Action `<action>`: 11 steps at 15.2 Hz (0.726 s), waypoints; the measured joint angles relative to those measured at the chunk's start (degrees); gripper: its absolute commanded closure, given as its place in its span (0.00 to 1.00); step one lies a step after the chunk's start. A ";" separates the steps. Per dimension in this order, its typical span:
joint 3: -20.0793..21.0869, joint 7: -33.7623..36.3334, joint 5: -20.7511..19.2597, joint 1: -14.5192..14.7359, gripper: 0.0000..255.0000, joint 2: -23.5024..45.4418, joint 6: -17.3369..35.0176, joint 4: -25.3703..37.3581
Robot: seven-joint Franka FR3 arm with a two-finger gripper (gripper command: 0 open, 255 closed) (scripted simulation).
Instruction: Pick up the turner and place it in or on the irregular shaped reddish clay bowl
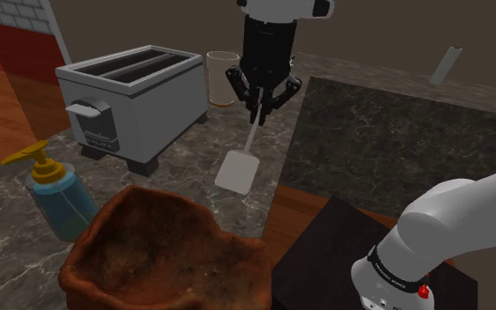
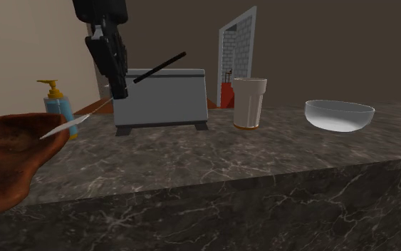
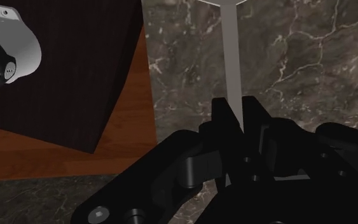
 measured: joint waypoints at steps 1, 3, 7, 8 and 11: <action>0.11 0.17 -0.25 -0.20 1.00 0.56 -0.65 1.17; 0.57 0.90 -0.35 -0.28 1.00 1.11 -1.77 2.88; 6.00 6.86 -0.18 -0.21 1.00 3.99 -2.40 7.02; 7.53 8.57 -0.20 -0.21 1.00 4.77 -2.57 8.09; 13.11 14.18 -1.39 -0.85 1.00 8.63 -3.14 12.65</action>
